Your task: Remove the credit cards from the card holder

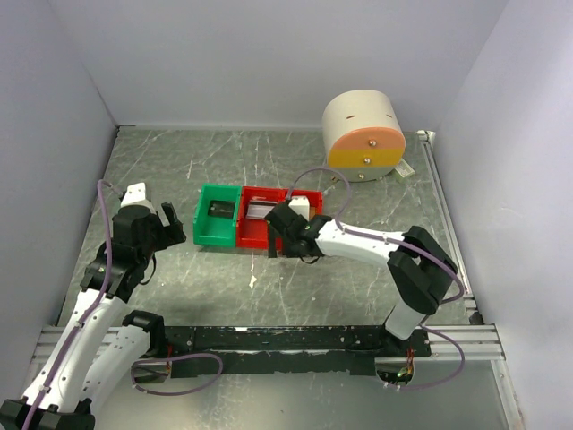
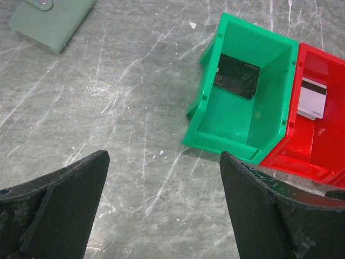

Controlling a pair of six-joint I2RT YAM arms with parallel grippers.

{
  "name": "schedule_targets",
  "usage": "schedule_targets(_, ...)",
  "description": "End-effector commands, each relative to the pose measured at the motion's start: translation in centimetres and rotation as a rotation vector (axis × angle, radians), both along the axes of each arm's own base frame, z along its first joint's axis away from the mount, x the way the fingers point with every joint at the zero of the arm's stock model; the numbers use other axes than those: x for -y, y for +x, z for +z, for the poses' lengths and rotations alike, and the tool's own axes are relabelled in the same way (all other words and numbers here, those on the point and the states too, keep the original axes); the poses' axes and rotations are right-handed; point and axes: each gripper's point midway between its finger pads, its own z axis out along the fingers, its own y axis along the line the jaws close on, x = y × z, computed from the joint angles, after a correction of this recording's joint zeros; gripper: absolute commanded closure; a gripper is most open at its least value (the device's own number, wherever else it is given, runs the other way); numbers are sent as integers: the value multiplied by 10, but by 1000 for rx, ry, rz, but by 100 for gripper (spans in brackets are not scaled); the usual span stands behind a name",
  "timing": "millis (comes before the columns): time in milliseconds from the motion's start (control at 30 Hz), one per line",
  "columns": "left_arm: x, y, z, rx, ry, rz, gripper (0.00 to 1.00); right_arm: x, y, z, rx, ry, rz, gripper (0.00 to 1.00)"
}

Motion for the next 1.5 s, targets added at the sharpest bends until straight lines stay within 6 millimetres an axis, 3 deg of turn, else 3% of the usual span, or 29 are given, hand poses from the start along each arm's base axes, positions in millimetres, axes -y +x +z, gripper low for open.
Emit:
schedule_targets(0, 4, 1, 3, 13, -7, -16, 4, 10, 15, 18, 48, -11, 23, 0)
schedule_targets(200, 3, 1, 3, 12, -6, -15, 5, -14, 20, 55, 103, 133, 67, 11)
schedule_targets(367, 4, 1, 2, 8, -7, -19, 5, -22, 37, 69, 160, 149, 24, 20)
schedule_targets(533, 3, 1, 2, 6, -8, -13, 5, -31, 52, 58, 148, 111, -23, 33)
schedule_targets(800, 5, 1, 0, -5, -10, -15, 5, -27, 72, 45, 181, 3, -86, 43)
schedule_targets(1467, 7, 2, -4, -23, -12, -22, 5, -8, 99, 42, 218, -60, -99, 68)
